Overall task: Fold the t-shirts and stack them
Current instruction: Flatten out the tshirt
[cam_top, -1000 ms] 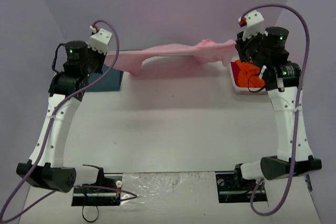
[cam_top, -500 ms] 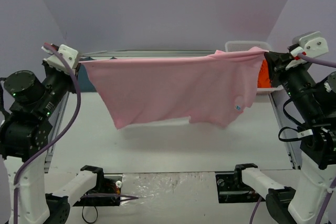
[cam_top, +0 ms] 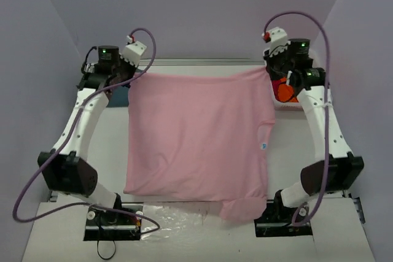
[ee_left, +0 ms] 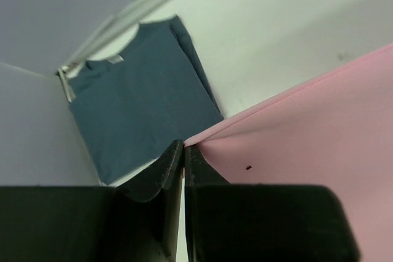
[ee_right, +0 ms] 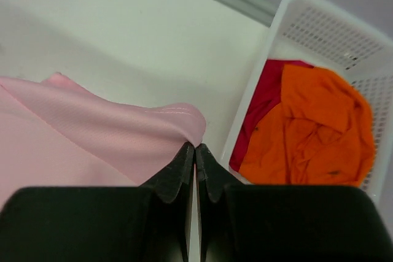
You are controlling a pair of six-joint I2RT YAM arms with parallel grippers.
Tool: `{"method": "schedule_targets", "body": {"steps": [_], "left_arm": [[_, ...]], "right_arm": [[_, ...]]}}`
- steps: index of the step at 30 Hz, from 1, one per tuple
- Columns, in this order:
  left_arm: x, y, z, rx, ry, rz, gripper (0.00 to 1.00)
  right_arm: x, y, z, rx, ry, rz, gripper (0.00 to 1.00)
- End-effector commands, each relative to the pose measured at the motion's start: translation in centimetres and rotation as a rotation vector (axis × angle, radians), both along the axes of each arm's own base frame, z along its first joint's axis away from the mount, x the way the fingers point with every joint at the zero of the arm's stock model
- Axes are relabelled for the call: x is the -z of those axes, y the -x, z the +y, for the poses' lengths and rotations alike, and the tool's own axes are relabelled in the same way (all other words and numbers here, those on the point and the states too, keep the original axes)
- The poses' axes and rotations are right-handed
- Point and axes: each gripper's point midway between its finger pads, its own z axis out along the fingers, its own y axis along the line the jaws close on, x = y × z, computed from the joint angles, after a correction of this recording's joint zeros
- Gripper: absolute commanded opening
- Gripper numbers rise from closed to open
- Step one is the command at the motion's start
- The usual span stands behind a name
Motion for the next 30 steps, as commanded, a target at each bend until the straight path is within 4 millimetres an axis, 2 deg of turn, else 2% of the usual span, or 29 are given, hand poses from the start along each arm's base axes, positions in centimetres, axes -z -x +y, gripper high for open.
{"method": "schedule_targets", "body": {"steps": [1,2,3,4,5,6,7,8,9,10,11,12,13,15,16,17,18,19,20,21,22,23,24,25,26,27,28,29,30], "left_arm": [[1.7,-4.9,0.7,-0.011,-0.067,-0.034,0.02],[5.5,-7.2,0.4,-0.002,-0.088,0.039,0.02],[5.7,-9.0,0.2,0.003,-0.093,0.029,0.03],[7.0,-10.4,0.0,0.016,-0.111,0.050,0.12],[12.3,-12.6,-0.3,0.025,-0.131,0.140,0.23],[12.1,-14.7,-0.3,0.017,-0.143,0.124,0.32],[18.2,-16.3,-0.6,0.031,-0.173,0.226,0.44],[19.5,-17.4,-0.9,0.030,-0.194,0.243,0.48],[17.7,-19.2,-1.1,0.015,-0.209,0.213,0.51],[19.2,-20.5,-1.1,-0.008,-0.226,0.235,0.56],[20.9,-20.5,-1.1,-0.012,-0.239,0.261,0.58],[20.3,-20.7,-1.1,-0.017,-0.238,0.254,0.60],[18.5,-20.9,-1.3,-0.020,-0.236,0.219,0.61],[15.9,-20.6,-1.7,-0.024,-0.227,0.161,0.63],[14.3,-19.1,-1.8,-0.018,-0.224,0.147,0.63],[13.5,-18.4,-1.9,-0.019,-0.226,0.131,0.64],[11.9,-18.1,-2.6,-0.010,-0.216,0.077,0.64],[8.3,-16.7,-2.1,-0.030,-0.220,0.014,0.64],[9.9,-15.4,-1.8,-0.036,-0.237,0.044,0.65],[9.3,-14.5,-1.9,-0.036,-0.238,0.034,0.65],[6.5,-13.0,-2.1,-0.035,-0.225,-0.017,0.65],[7.9,-11.9,-2.0,-0.031,-0.231,0.006,0.65],[7.4,-11.0,-1.8,-0.043,-0.234,-0.002,0.66],[5.4,-9.8,-1.8,-0.046,-0.217,-0.039,0.66],[6.2,-8.9,-1.8,-0.040,-0.212,-0.016,0.66],[5.9,-8.2,-1.8,-0.047,-0.188,-0.019,0.66],[4.7,-7.3,-1.9,-0.044,-0.161,-0.034,0.66],[5.1,-6.6,-2.0,-0.037,-0.147,-0.020,0.67],[6.2,-5.7,-2.6,-0.005,-0.127,0.012,0.67]], "right_arm": [[3.6,-4.4,-0.9,0.043,0.074,-0.010,0.00],[5.3,-5.6,-1.0,0.052,0.094,0.018,0.00],[9.2,-7.6,-1.4,0.062,0.133,0.092,0.00],[10.7,-9.0,-1.5,0.071,0.148,0.106,0.00],[16.1,-10.9,-1.8,0.081,0.171,0.204,0.00],[16.0,-13.1,-1.8,0.092,0.176,0.188,0.00],[17.2,-14.4,-1.7,0.103,0.196,0.202,0.02],[22.1,-15.8,-1.7,0.111,0.218,0.282,0.20],[23.4,-16.1,-1.8,0.120,0.242,0.328,0.43],[22.2,-18.5,-1.6,0.156,0.256,0.283,0.67],[23.1,-18.5,-1.3,0.150,0.260,0.296,0.67],[22.8,-18.6,-1.2,0.152,0.262,0.290,0.72],[23.3,-18.0,-1.1,0.146,0.272,0.307,0.78],[21.9,-17.3,-0.5,0.132,0.261,0.290,0.80],[23.3,-16.0,-0.5,0.123,0.268,0.328,0.81],[21.4,-15.4,-0.3,0.119,0.261,0.297,0.81],[20.9,-15.1,-0.2,0.120,0.255,0.284,0.81],[20.6,-14.5,-0.3,0.120,0.252,0.284,0.81],[20.1,-13.2,-0.1,0.112,0.241,0.286,0.81],[19.6,-12.7,0.0,0.107,0.236,0.279,0.82],[19.2,-12.1,0.1,0.104,0.236,0.276,0.82],[18.6,-11.0,0.2,0.098,0.238,0.270,0.82],[17.9,-10.6,0.4,0.092,0.237,0.258,0.83],[17.4,-10.2,0.5,0.090,0.238,0.251,0.83],[15.9,-9.8,0.4,0.093,0.235,0.222,0.83],[15.9,-9.3,0.4,0.092,0.235,0.226,0.81],[14.7,-8.9,0.3,0.097,0.228,0.205,0.80],[14.4,-8.5,0.4,0.095,0.226,0.203,0.77],[15.1,-7.6,0.3,0.091,0.226,0.224,0.69]]}}
